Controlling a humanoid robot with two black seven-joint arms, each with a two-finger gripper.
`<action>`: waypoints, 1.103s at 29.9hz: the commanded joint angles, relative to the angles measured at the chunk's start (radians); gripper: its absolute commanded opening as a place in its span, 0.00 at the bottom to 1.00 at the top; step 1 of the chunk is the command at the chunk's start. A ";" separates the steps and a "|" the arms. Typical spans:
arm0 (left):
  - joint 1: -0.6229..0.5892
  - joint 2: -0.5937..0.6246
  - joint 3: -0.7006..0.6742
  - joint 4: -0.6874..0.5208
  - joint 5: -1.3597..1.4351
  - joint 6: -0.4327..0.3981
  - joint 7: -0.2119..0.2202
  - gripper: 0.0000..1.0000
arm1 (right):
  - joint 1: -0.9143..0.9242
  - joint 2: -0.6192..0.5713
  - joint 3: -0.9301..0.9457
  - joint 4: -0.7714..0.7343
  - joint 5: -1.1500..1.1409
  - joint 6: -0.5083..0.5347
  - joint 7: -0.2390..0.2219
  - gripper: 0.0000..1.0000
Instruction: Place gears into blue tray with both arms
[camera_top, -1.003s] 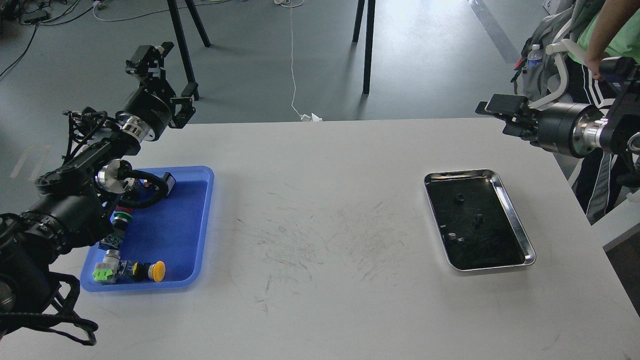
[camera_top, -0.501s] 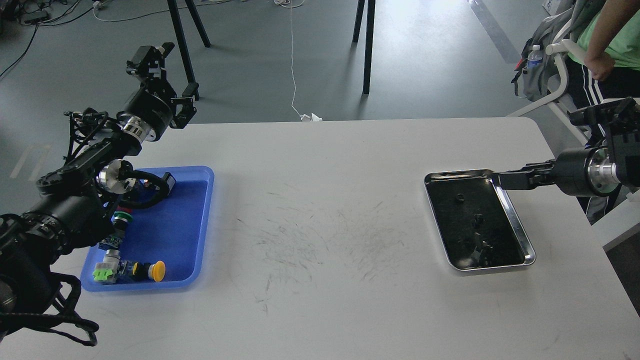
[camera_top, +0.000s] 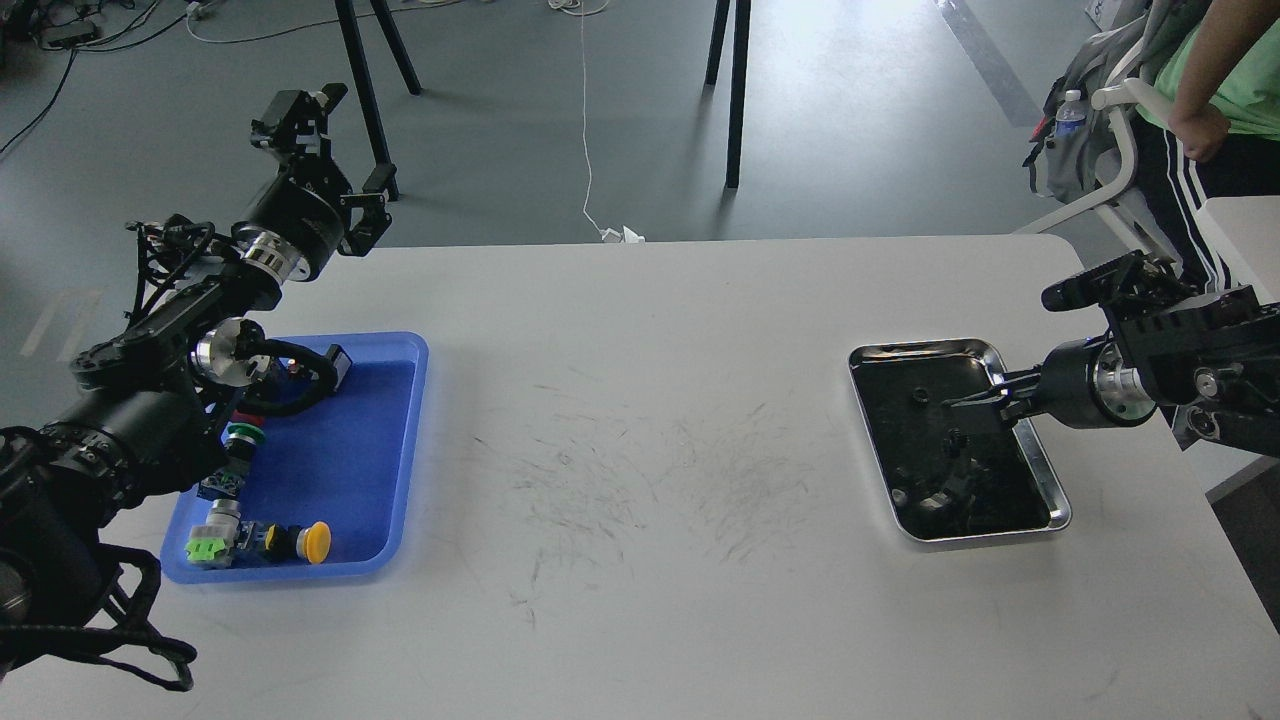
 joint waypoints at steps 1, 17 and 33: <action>0.001 0.001 0.000 0.000 0.000 0.000 0.000 0.99 | -0.017 0.028 -0.017 -0.018 -0.001 0.000 0.001 0.83; 0.003 -0.002 0.002 0.000 0.000 0.000 0.000 0.99 | -0.040 0.037 -0.046 -0.041 -0.003 0.000 0.026 0.69; 0.007 0.000 0.002 0.000 0.000 0.000 0.000 0.99 | -0.054 0.072 -0.049 -0.061 -0.007 0.003 0.041 0.39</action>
